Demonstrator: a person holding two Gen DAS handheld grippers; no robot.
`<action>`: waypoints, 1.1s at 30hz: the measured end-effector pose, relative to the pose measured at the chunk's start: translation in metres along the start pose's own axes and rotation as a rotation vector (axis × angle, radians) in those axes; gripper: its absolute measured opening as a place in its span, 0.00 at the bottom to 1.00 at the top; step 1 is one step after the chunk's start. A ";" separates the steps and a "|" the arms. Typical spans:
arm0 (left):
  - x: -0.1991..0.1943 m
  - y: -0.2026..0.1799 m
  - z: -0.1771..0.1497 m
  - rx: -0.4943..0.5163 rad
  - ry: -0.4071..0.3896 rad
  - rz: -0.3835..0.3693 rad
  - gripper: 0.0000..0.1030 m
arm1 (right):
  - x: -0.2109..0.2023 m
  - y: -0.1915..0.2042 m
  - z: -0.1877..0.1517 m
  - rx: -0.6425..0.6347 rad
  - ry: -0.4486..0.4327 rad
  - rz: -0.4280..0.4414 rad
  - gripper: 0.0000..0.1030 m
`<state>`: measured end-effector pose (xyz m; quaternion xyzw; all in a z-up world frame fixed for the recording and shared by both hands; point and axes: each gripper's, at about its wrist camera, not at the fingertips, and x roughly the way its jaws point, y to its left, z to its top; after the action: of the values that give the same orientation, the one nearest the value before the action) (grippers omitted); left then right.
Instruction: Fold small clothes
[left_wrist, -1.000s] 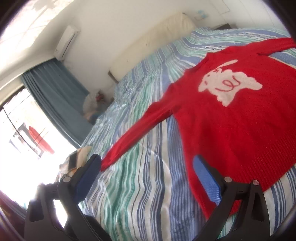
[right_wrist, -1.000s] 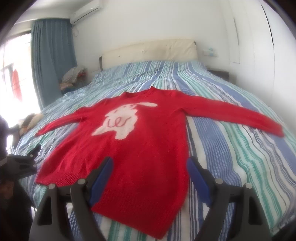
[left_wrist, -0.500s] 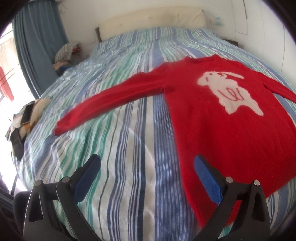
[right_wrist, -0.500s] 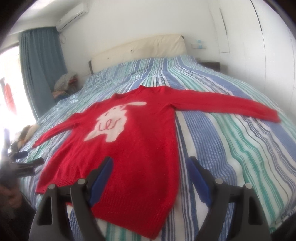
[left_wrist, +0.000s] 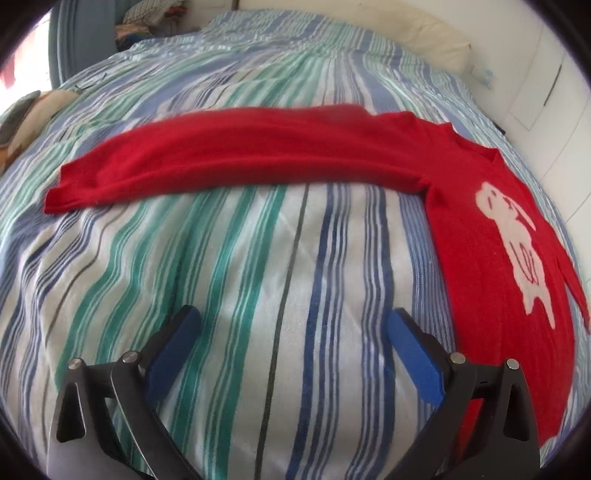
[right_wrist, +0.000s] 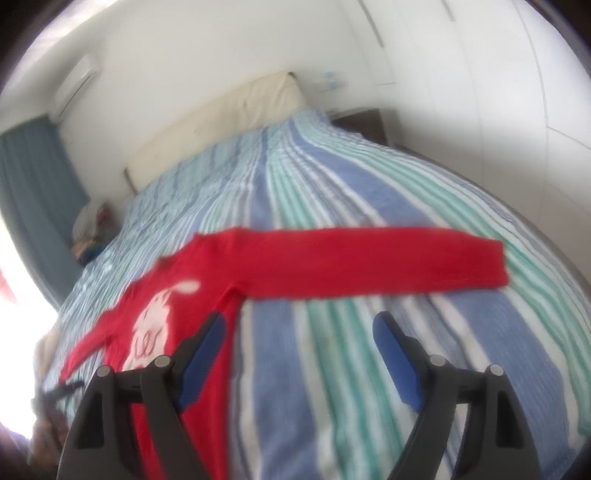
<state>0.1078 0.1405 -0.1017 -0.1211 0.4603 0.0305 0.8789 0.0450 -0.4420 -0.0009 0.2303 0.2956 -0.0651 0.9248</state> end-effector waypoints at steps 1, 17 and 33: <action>-0.004 0.000 -0.003 -0.004 -0.020 -0.010 0.98 | 0.007 -0.031 0.012 0.100 0.006 -0.027 0.78; 0.006 -0.018 -0.017 0.135 -0.020 0.117 1.00 | 0.093 -0.136 0.035 0.576 0.046 -0.162 0.04; 0.008 -0.019 -0.015 0.136 -0.028 0.117 1.00 | 0.118 0.281 0.074 -0.283 0.091 0.413 0.07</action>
<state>0.1037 0.1182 -0.1133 -0.0336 0.4553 0.0521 0.8882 0.2511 -0.2255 0.0931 0.1565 0.2897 0.1775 0.9274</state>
